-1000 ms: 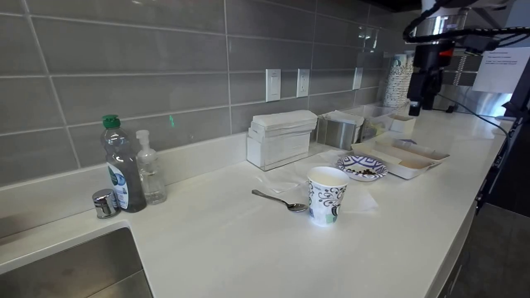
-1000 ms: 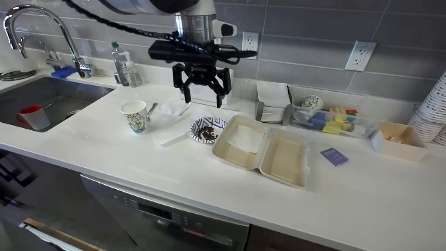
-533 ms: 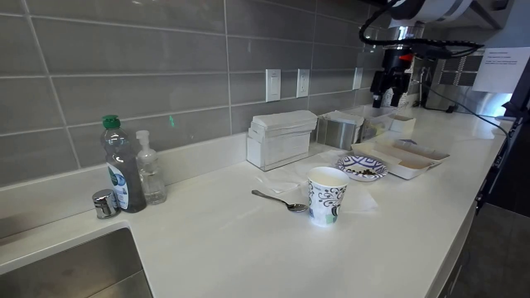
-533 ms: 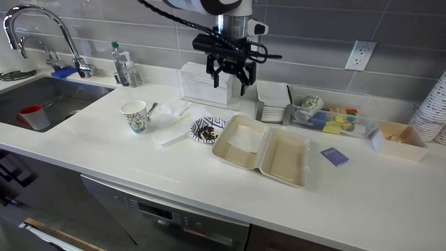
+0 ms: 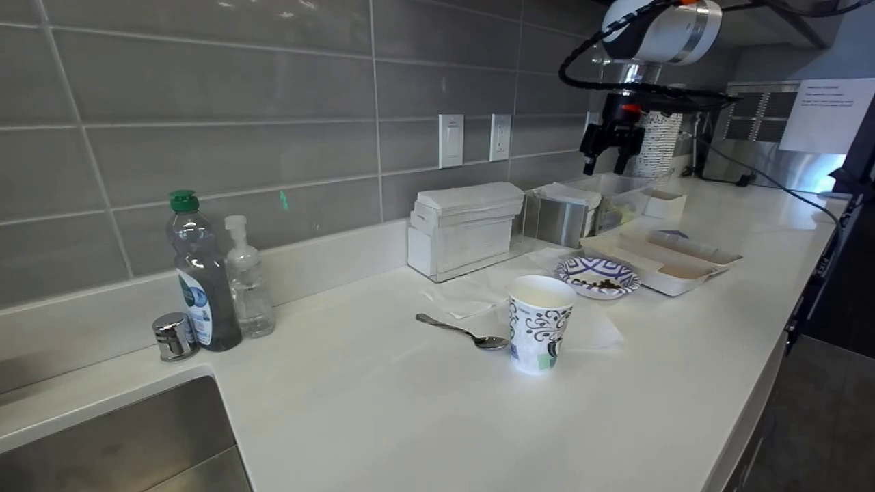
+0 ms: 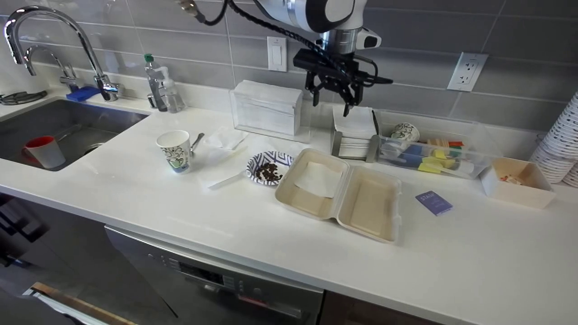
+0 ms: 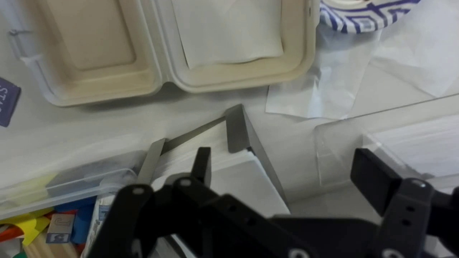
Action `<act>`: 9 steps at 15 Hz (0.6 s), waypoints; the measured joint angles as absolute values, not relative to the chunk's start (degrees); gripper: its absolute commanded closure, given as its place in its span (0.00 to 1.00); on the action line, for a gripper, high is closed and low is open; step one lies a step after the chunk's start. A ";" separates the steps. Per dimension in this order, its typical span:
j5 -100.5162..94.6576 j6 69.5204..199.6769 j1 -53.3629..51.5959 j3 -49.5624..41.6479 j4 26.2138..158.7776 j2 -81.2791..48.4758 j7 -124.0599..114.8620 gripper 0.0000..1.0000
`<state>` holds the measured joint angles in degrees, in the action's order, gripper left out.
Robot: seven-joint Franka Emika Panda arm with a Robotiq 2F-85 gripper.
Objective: Pick up the tissue and put it into the take-away food container
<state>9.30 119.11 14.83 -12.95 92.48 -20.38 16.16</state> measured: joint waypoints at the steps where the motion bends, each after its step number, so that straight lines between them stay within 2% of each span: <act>1: 9.71 119.05 15.59 -12.61 90.01 -22.37 15.61 0.00; 3: 9.68 118.95 16.64 -12.05 86.22 -25.61 14.45 0.00; 9: 9.61 118.96 16.90 -11.59 86.12 -25.22 14.46 0.00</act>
